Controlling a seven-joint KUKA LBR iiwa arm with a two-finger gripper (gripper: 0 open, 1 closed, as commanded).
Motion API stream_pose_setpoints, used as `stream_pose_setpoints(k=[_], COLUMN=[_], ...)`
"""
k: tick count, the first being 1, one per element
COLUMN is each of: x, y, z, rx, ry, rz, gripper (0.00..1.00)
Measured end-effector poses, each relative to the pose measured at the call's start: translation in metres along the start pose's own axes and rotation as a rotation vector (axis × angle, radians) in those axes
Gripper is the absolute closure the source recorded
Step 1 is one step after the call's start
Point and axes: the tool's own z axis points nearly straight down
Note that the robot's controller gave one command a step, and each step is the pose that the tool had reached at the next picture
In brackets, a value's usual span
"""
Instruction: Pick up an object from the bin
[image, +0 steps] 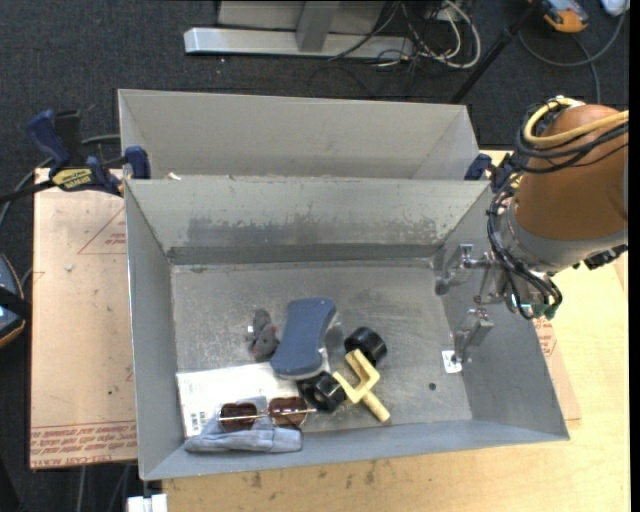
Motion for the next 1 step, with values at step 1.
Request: stream_pose_setpoints(k=[1], x=[-0.0016], y=[0.0005], z=[-0.0045], rx=[0.001], ry=[-0.008], rz=[-0.003], gripper=[0.0])
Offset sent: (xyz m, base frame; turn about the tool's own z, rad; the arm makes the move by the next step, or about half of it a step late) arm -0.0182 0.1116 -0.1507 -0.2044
